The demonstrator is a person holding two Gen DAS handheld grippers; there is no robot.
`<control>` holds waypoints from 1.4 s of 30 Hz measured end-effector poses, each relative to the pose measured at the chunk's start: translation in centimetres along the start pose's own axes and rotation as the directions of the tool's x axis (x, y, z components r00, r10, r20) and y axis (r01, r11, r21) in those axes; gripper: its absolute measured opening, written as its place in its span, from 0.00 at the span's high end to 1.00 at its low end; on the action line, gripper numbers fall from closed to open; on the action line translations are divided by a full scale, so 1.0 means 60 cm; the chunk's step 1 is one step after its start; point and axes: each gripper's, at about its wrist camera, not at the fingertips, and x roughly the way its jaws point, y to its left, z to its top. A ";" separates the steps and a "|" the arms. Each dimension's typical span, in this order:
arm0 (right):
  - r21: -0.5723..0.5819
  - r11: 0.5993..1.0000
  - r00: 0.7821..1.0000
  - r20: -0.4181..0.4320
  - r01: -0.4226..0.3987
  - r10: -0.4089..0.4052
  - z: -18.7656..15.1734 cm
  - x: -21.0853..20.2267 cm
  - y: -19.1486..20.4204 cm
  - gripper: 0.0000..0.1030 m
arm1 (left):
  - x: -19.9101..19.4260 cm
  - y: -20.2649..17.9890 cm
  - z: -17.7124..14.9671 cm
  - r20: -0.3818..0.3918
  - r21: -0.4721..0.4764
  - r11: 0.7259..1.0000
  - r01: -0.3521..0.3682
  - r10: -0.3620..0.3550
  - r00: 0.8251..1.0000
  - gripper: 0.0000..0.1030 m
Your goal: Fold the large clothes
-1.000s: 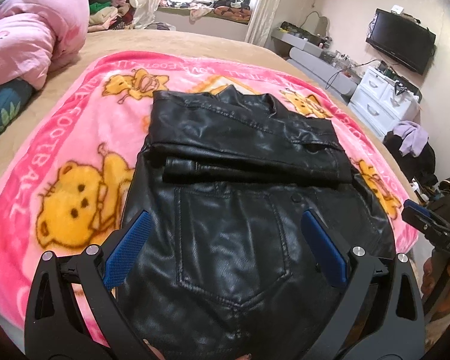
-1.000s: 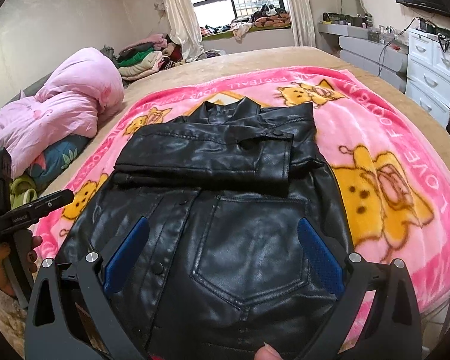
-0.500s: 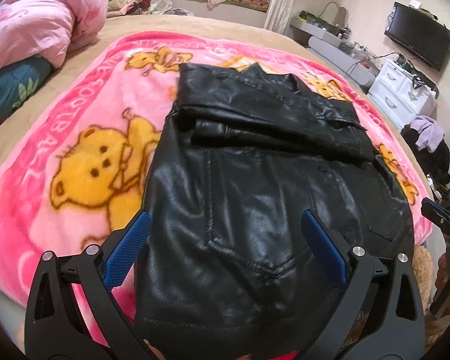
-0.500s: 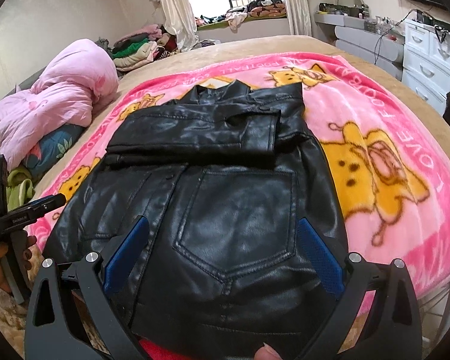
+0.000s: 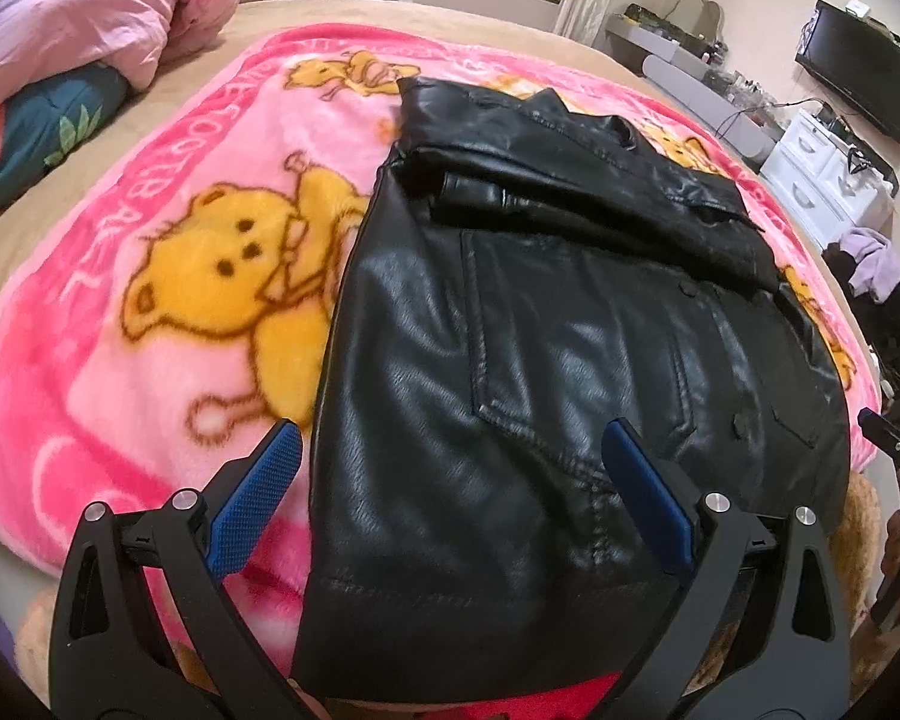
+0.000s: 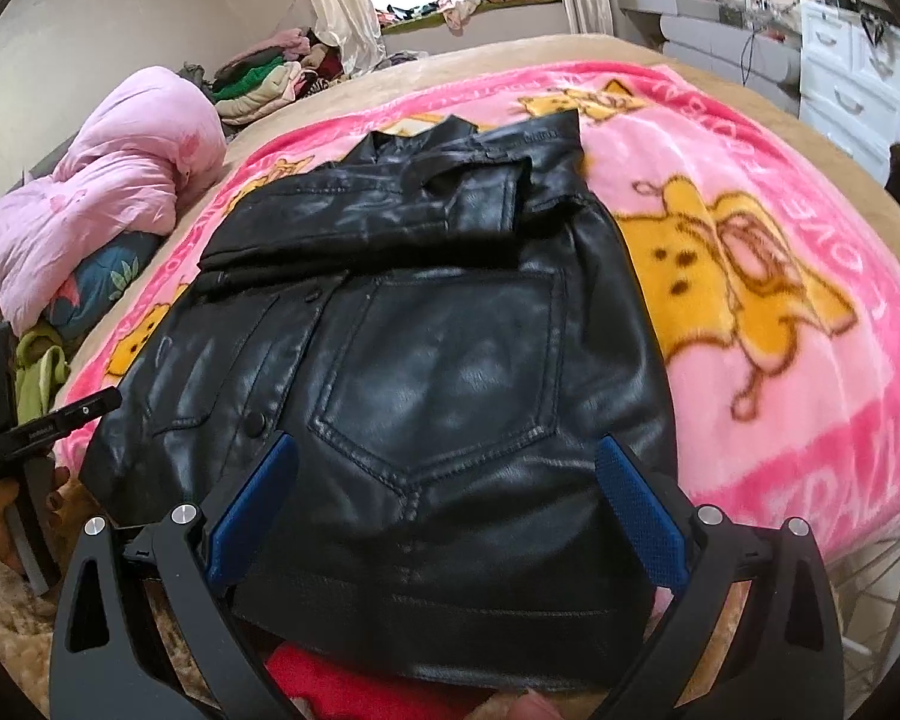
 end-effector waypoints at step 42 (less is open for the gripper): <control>0.054 0.939 0.928 0.181 -0.341 0.326 0.008 -0.084 -0.093 0.88 | -0.004 0.038 -0.066 -0.099 -0.014 0.998 0.063 -0.064 0.993 0.44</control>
